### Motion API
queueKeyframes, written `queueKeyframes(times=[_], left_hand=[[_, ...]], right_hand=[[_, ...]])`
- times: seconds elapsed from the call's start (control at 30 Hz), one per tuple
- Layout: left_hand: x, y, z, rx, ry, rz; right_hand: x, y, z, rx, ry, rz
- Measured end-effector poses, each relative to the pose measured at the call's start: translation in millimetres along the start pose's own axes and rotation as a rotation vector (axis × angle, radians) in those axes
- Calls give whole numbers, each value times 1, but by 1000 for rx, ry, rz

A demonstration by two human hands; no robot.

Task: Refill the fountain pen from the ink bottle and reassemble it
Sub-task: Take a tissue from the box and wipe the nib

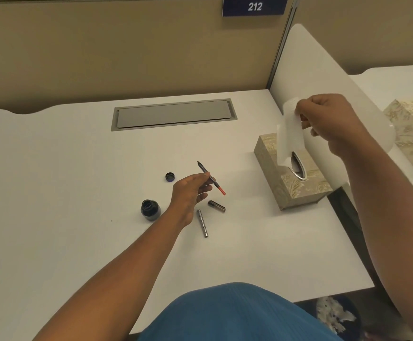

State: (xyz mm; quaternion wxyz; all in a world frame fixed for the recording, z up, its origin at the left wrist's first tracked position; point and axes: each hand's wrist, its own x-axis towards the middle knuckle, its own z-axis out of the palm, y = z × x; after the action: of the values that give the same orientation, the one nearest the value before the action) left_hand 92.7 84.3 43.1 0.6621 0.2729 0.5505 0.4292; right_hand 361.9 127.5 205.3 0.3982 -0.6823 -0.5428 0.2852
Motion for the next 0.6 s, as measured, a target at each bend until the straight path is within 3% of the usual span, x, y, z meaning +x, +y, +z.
queueKeyframes(times=[0.27,0.4,0.6], left_hand=[[-4,2,-17,-5,1,-7],[-7,0,-26,-5,1,-14],[-9,-4,-40,12,20,-35]], right_hand=[[-19,27,48,95,-118,174],[-32,69,81,-152,-134,217],[-54,90,111,-564,-141,123]])
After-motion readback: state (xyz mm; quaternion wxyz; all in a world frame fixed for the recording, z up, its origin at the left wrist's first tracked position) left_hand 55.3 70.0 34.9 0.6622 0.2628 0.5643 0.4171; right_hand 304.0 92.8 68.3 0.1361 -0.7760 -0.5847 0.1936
